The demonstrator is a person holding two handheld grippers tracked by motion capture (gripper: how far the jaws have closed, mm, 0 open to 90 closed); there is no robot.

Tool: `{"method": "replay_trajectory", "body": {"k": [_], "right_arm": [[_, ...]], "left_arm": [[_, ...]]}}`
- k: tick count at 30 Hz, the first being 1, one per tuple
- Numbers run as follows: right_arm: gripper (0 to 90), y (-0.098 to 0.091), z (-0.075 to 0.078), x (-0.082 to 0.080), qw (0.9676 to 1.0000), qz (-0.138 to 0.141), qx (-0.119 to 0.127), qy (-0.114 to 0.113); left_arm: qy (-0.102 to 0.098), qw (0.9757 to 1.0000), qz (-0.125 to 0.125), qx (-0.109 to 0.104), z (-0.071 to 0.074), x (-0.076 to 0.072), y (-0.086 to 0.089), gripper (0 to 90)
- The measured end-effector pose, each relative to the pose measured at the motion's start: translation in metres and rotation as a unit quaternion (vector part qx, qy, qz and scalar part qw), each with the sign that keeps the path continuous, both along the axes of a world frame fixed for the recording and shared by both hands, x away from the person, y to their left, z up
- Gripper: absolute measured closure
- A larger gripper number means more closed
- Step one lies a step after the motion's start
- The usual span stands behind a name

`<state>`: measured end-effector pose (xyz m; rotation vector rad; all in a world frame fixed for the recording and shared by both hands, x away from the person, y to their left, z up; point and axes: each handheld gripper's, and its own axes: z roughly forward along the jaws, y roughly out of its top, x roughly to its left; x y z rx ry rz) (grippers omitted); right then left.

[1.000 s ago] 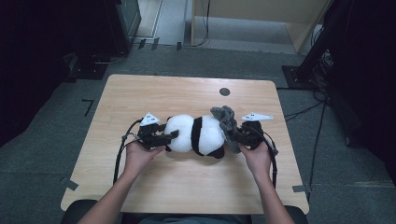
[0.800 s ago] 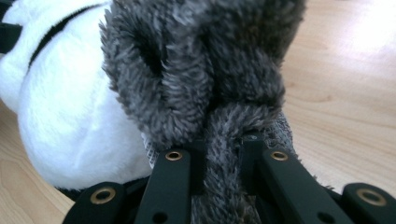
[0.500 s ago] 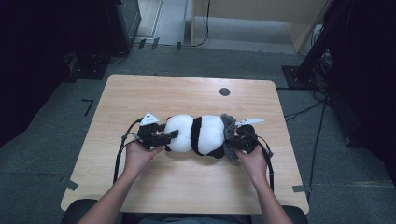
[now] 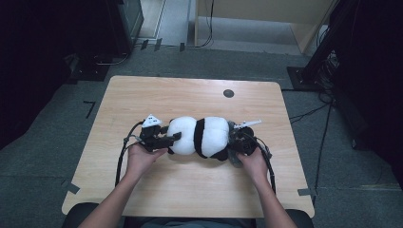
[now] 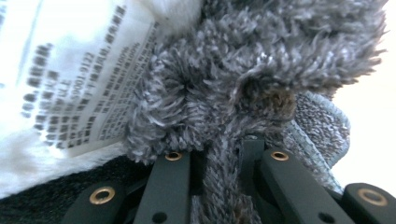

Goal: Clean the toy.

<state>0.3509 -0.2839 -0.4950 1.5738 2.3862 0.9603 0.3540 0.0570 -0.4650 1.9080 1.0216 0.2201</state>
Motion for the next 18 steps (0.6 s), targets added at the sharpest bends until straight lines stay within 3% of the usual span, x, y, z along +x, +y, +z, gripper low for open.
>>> {"method": "replay_trajectory", "body": {"k": [5,7,15,18], "right_arm": [[79.8,-0.003,0.002,0.001,0.9999,0.004,-0.014,-0.007],[79.9,-0.01,0.008,0.003,0.9999,-0.005,-0.013,0.004],[79.8,-0.036,0.026,-0.001,0.9988,-0.042,0.015,-0.019],[79.8,-0.045,0.034,-0.003,0.9976,-0.054,0.014,-0.039]], "left_arm": [[0.0,1.0,-0.001,0.0,0.0,0.0,0.0,40.1],[-0.001,1.0,-0.001,0.0,0.0,0.0,0.001,40.1],[-0.003,1.0,-0.003,0.002,0.0,0.0,0.0,40.1],[-0.004,1.0,-0.003,0.002,0.0,0.0,0.0,40.0]]}}
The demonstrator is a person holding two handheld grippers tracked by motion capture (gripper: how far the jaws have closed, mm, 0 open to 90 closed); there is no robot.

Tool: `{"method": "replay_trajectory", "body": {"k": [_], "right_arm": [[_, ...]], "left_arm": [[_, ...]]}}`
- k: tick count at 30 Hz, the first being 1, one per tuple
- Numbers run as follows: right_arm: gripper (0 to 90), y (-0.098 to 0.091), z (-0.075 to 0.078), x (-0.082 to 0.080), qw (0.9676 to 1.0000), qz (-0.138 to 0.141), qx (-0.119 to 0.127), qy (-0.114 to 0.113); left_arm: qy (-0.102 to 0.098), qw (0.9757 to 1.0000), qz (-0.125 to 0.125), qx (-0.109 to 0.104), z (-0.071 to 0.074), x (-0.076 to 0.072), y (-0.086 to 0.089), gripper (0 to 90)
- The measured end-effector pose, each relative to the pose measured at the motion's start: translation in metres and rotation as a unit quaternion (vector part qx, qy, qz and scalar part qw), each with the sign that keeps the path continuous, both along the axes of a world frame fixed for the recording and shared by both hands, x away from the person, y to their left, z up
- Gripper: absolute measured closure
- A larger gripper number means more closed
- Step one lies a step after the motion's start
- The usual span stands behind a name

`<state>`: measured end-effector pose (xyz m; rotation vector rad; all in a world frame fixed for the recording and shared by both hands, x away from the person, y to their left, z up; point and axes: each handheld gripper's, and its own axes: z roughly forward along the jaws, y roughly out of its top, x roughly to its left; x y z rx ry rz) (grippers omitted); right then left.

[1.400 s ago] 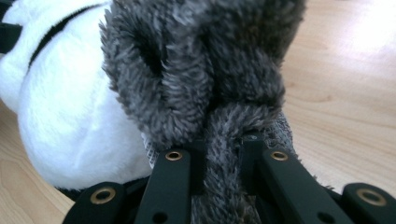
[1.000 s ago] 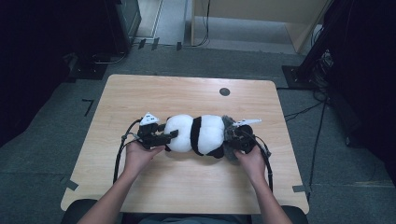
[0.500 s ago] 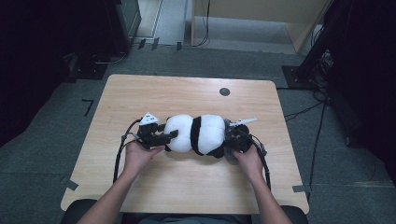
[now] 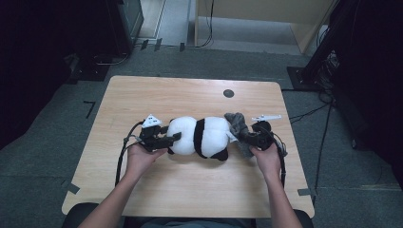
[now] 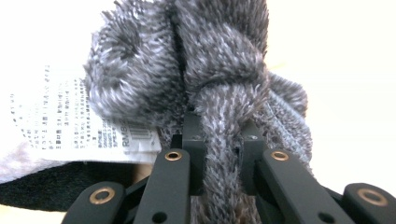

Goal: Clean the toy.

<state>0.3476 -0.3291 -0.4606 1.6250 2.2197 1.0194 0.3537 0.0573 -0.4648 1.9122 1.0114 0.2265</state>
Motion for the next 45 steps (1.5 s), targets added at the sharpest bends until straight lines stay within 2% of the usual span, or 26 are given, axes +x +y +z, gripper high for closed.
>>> {"method": "replay_trajectory", "body": {"k": [6,10,14,18,20,23,27,33,36,42,45], "right_arm": [[79.8,-0.012,0.022,-0.007,0.999,-0.012,0.027,-0.034],[79.8,-0.005,0.039,-0.013,0.9976,0.003,0.038,-0.058],[79.8,0.012,0.045,-0.015,0.9968,0.026,0.043,-0.063],[79.8,0.028,0.042,-0.013,0.9965,0.048,0.04,-0.056],[79.9,0.032,0.04,-0.012,0.9967,0.049,0.037,-0.053],[80.1,0.031,0.036,-0.011,0.9967,0.047,0.044,-0.049],[80.3,0.032,0.03,-0.011,0.9968,0.047,0.041,-0.051],[80.5,0.031,0.019,-0.01,0.9969,0.042,0.047,-0.047],[80.5,0.03,0.015,-0.01,0.9971,0.042,0.051,-0.039],[80.6,0.032,0.002,-0.008,0.9984,0.038,0.04,-0.011],[80.7,0.034,-0.002,-0.006,0.9985,0.039,0.04,-0.005]], "left_arm": [[0.0,1.0,0.0,0.0,0.0,0.0,0.0,40.0],[0.0,1.0,0.001,0.0,0.0,0.0,0.0,40.1],[-0.001,1.0,0.001,0.002,0.0,0.0,0.0,40.1],[0.0,1.0,0.0,0.002,0.0,0.0,0.0,40.1],[0.001,1.0,0.001,0.001,0.0,0.0,0.0,40.1],[-0.001,1.0,0.001,0.001,0.0,0.0,-0.001,40.1],[-0.002,1.0,0.002,0.0,0.0,-0.001,-0.001,40.1],[0.005,1.0,0.004,-0.003,0.0,0.0,-0.001,40.1],[0.011,0.9999,0.003,-0.008,-0.001,0.001,0.0,40.1],[0.014,0.9998,0.005,-0.013,-0.002,0.002,0.001,39.5],[0.018,0.9997,0.006,-0.018,-0.003,0.003,0.003,39.1]]}}
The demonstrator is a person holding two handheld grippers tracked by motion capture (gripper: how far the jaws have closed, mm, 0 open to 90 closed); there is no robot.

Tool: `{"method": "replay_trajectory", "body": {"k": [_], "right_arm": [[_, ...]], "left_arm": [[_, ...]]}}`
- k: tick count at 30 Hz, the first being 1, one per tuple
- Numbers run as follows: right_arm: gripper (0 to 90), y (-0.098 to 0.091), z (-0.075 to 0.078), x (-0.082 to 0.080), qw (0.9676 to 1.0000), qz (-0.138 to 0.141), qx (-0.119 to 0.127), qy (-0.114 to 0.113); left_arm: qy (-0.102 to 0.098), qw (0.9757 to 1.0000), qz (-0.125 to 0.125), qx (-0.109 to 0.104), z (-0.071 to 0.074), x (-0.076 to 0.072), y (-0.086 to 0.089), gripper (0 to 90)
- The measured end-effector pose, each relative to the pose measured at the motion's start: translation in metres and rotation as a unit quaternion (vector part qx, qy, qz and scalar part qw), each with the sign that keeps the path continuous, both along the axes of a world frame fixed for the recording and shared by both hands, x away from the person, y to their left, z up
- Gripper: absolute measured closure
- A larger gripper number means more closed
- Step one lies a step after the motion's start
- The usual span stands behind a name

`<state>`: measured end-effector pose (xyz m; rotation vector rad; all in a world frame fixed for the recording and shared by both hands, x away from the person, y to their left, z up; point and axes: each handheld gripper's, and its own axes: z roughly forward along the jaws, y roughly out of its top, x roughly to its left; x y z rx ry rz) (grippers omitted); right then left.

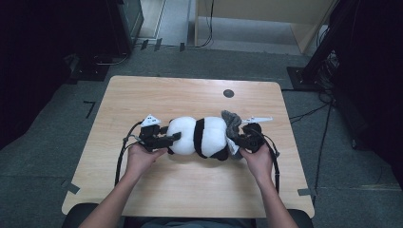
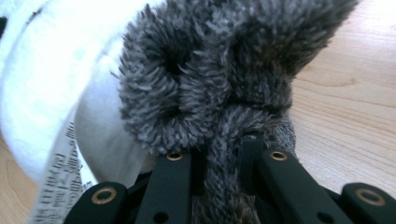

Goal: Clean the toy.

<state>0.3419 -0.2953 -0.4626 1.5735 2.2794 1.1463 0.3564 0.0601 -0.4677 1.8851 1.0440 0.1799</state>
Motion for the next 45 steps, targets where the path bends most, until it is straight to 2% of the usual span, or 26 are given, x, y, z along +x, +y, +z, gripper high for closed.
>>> {"method": "replay_trajectory", "body": {"k": [4,8,14,18,21,23,28,32,35,38,40,45], "right_arm": [[80.7,0.003,-0.009,0.004,0.9997,0.005,-0.014,0.022],[80.7,0.007,-0.019,0.007,0.9991,0.007,-0.025,0.035],[80.5,0.014,-0.03,0.012,0.9969,0.021,-0.054,0.053],[80.0,0.008,-0.026,0.013,0.997,0.018,-0.049,0.057],[79.9,0.003,-0.025,0.013,0.9973,0.012,-0.028,0.066],[80.4,0.0,-0.023,0.013,0.9974,0.008,-0.026,0.067],[80.9,-0.008,-0.012,0.01,0.9986,-0.01,-0.023,0.047],[80.9,-0.022,0.005,0.005,0.9995,-0.03,-0.001,0.01],[81.0,-0.025,0.019,0.001,0.9993,-0.034,0.008,-0.011],[80.9,-0.023,0.039,-0.004,0.9986,-0.024,0.023,-0.04],[80.9,-0.016,0.051,-0.009,0.9979,-0.013,0.023,-0.06],[80.9,0.018,0.069,-0.019,0.9953,0.036,0.012,-0.089]], "left_arm": [[-0.007,0.9999,0.004,0.007,0.001,-0.001,-0.002,38.9],[-0.005,1.0,0.003,0.005,0.001,-0.001,-0.001,39.0],[-0.002,0.9999,-0.003,0.01,0.002,0.0,0.0,39.3],[-0.001,1.0,-0.006,0.008,0.002,0.0,0.001,39.8],[0.003,1.0,-0.008,0.005,0.003,0.0,0.002,40.5],[0.005,0.9999,-0.01,0.003,0.003,0.001,0.002,41.3],[0.005,0.9999,-0.013,0.006,0.004,0.0,0.002,43.2],[0.004,0.9999,-0.014,0.008,0.004,0.0,0.001,43.7],[0.004,0.9999,-0.013,0.007,0.004,0.0,0.001,43.8],[0.004,0.9999,-0.012,0.008,0.005,0.0,0.0,44.7],[0.004,0.9999,-0.011,0.008,0.005,-0.001,0.0,45.0],[0.002,0.9999,-0.012,0.01,0.005,-0.001,0.0,45.1]]}}
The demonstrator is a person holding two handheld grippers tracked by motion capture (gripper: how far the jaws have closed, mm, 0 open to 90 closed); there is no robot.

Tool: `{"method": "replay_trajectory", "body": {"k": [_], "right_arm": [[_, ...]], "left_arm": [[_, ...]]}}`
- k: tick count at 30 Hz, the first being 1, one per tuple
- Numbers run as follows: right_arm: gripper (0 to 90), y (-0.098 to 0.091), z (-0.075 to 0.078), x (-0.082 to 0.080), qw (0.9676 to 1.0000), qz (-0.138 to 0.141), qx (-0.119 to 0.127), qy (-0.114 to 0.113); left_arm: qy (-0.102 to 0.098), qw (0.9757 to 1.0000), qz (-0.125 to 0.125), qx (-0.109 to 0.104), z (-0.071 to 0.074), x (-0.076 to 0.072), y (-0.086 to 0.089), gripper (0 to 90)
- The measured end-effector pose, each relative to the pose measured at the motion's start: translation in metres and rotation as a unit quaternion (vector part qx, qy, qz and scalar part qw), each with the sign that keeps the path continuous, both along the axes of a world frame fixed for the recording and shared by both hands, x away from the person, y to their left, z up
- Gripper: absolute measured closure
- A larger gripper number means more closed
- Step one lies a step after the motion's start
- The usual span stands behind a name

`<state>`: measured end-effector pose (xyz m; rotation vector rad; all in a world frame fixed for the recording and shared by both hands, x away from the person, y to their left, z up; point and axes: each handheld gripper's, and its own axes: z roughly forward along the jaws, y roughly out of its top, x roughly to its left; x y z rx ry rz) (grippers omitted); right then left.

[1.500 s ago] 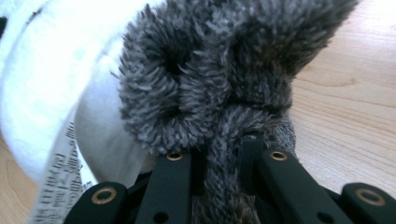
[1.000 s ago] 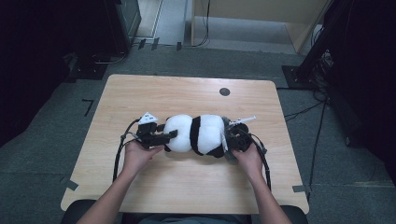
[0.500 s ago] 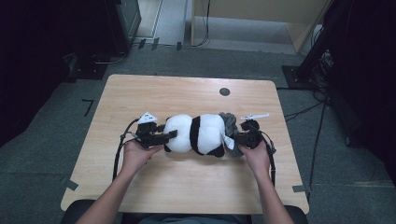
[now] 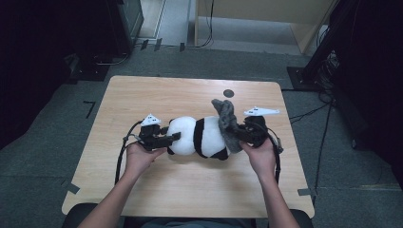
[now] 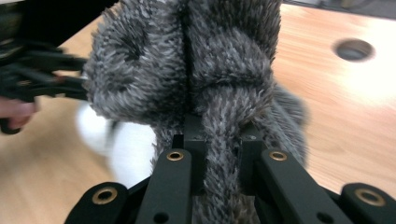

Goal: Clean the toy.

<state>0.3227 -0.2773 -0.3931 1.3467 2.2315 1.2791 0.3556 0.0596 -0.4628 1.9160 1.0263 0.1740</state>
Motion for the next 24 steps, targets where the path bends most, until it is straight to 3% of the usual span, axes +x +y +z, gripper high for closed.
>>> {"method": "replay_trajectory", "body": {"k": [5,10,19,24], "right_arm": [[80.8,0.037,0.004,-0.007,0.9986,0.051,-0.01,-0.013],[80.9,0.065,0.0,-0.014,0.9956,0.092,-0.019,-0.008],[80.9,0.113,-0.036,-0.018,0.986,0.157,-0.045,0.031],[80.9,0.141,-0.049,-0.02,0.9801,0.187,-0.056,0.033]], "left_arm": [[0.001,1.0,0.0,0.001,0.0,0.0,0.0,45.0],[0.002,1.0,0.0,0.0,0.0,0.0,0.0,45.1],[0.002,1.0,0.0,0.001,0.001,0.0,0.0,45.1],[0.005,1.0,0.001,0.0,0.001,0.0,0.0,45.4]]}}
